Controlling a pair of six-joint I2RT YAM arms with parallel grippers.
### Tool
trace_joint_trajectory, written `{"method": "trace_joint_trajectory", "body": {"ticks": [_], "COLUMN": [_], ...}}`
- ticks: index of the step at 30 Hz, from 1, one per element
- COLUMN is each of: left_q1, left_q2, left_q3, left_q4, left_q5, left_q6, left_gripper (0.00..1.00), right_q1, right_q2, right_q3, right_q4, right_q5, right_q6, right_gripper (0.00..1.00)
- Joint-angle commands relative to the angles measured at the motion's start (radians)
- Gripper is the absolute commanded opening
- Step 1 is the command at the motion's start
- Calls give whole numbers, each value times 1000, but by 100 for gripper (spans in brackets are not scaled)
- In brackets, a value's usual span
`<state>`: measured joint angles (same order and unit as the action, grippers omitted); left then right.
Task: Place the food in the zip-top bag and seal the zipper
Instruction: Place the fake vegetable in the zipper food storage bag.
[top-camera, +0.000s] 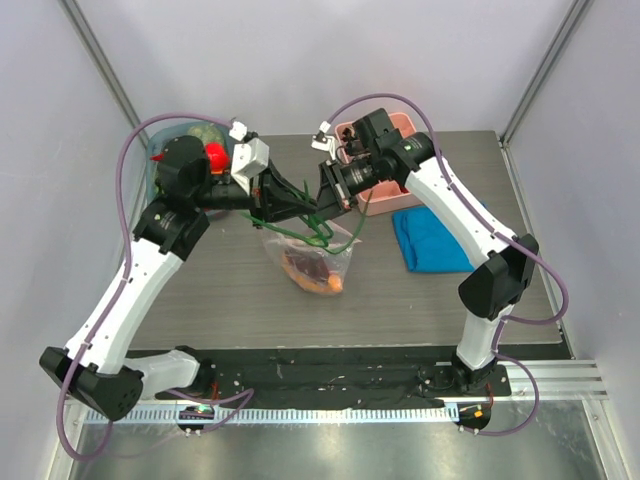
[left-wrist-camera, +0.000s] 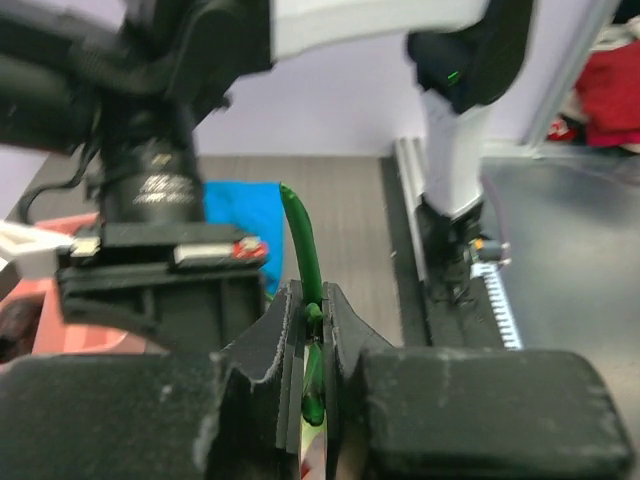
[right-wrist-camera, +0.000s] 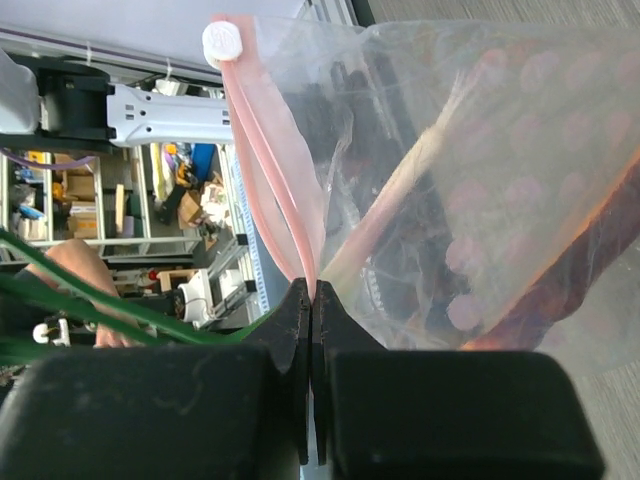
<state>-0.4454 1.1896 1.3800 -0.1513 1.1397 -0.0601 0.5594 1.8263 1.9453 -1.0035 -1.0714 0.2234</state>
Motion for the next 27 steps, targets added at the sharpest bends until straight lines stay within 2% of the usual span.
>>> {"method": "trace_joint_trajectory", "body": {"ticks": [1, 3, 6, 7, 10, 16, 21, 24, 27], "left_q1": [4, 14, 71, 71, 40, 17, 17, 17, 17], "left_q2": [31, 18, -53, -77, -102, -81, -91, -97, -96], "left_q3": [50, 24, -110, -134, -173, -116, -79, -72, -64], "left_q4": [-306, -260, 73, 237, 471, 550, 509, 509, 411], "left_q5": [-182, -201, -71, -58, -20, 12, 14, 12, 40], "left_q6": [252, 209, -68, -199, -319, -301, -175, -155, -16], "left_gripper": [0, 0, 0, 0, 0, 0, 0, 0, 0], "right_q1": [39, 45, 43, 42, 42, 43, 46, 50, 51], "right_q2": [-10, -6, -5, -4, 1, 10, -4, -5, 4], "right_q3": [73, 78, 73, 73, 70, 67, 32, 21, 32], "right_q4": [-52, -56, -60, -61, -60, -58, -55, -53, -53], "right_q5": [27, 39, 53, 54, 50, 13, 5, -2, -21], "right_q6": [-53, -53, -59, -59, -61, -59, -59, -59, -53], "right_gripper": [1, 1, 1, 1, 1, 1, 1, 1, 1]}}
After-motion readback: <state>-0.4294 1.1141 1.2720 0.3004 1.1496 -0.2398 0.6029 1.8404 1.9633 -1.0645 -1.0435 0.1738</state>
